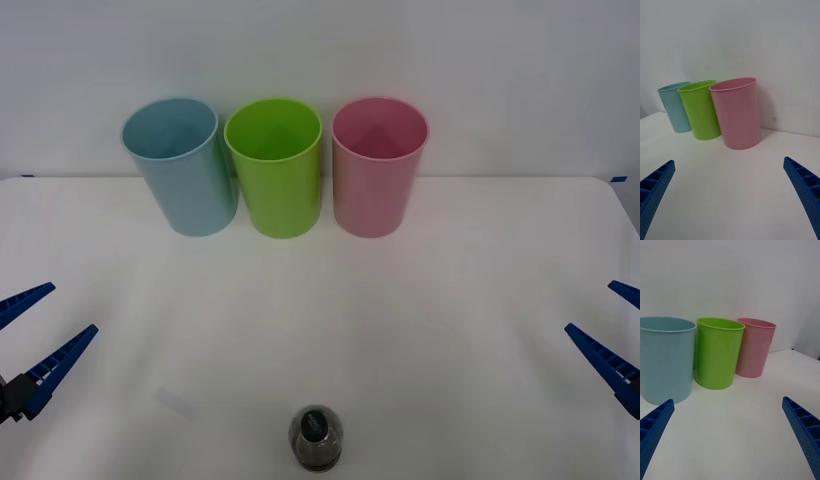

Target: Grasp the object on the table and drop it into the matching bin: aluminum can to the light blue bin, PET bottle to the pink bin.

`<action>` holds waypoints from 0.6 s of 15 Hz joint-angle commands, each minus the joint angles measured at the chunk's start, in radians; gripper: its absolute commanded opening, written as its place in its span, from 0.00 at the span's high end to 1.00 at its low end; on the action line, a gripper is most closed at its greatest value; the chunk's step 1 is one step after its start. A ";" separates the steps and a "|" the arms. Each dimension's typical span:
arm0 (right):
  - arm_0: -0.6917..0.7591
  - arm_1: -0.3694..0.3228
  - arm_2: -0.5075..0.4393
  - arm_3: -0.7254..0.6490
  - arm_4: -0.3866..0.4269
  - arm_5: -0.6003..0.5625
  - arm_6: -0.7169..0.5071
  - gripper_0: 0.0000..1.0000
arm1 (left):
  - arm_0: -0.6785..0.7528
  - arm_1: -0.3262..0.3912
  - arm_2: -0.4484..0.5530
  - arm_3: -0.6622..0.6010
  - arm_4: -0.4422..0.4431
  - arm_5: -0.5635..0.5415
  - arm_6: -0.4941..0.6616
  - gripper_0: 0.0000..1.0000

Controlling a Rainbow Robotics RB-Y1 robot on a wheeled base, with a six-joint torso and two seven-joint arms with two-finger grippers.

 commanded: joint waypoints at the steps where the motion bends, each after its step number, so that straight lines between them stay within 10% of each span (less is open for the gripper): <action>1: 0.000 0.000 0.000 0.000 0.000 0.000 0.000 0.00 | 0.000 0.000 0.000 0.000 0.000 0.000 0.000 0.00; 9: 0.047 -0.068 0.066 0.041 0.025 -0.051 0.018 0.00 | 0.000 0.000 0.000 0.000 0.000 0.000 0.000 0.00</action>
